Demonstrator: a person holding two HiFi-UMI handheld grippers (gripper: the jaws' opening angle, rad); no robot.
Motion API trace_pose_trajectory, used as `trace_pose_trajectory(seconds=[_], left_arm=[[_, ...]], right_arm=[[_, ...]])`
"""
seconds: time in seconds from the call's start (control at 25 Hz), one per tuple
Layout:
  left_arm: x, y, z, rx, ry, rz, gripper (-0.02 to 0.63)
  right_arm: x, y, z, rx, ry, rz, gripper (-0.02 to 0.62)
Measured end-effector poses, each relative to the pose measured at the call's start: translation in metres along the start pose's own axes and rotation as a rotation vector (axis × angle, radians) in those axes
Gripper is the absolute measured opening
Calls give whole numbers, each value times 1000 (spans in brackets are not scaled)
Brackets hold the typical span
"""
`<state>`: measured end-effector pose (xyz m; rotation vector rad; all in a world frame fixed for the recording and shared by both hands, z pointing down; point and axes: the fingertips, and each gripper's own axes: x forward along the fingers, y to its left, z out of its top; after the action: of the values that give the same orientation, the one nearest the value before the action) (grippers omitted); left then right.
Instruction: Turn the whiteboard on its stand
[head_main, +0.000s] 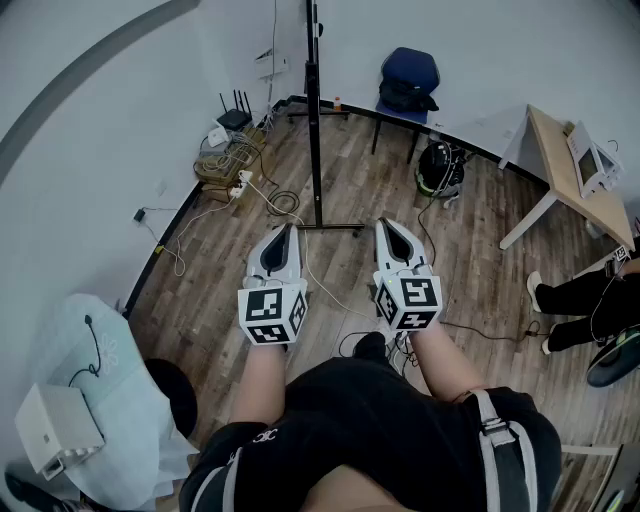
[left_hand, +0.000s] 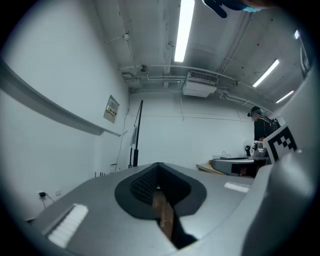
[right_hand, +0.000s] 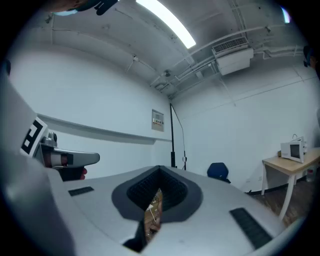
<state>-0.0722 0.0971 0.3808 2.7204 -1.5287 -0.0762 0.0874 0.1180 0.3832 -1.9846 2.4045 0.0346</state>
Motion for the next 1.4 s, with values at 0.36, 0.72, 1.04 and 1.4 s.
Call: trace_pose_trajectory(seconds=[0.36,0.72,1.04,1.4], left_arm=[[-15,13,3,6,-8,24,5],[-27,24,1,-2,-5,44,5],[-50,36,-10,-34,5,51,5],[-41,39,-10,-24,-2,19,5]], right_arm=[[5,21,-1,-15,8,30,2],[5,40,6,-7,-12,46,2],[-4,69,-9,-32,48,79,2],[-10,79,0,-147,15,93,2]])
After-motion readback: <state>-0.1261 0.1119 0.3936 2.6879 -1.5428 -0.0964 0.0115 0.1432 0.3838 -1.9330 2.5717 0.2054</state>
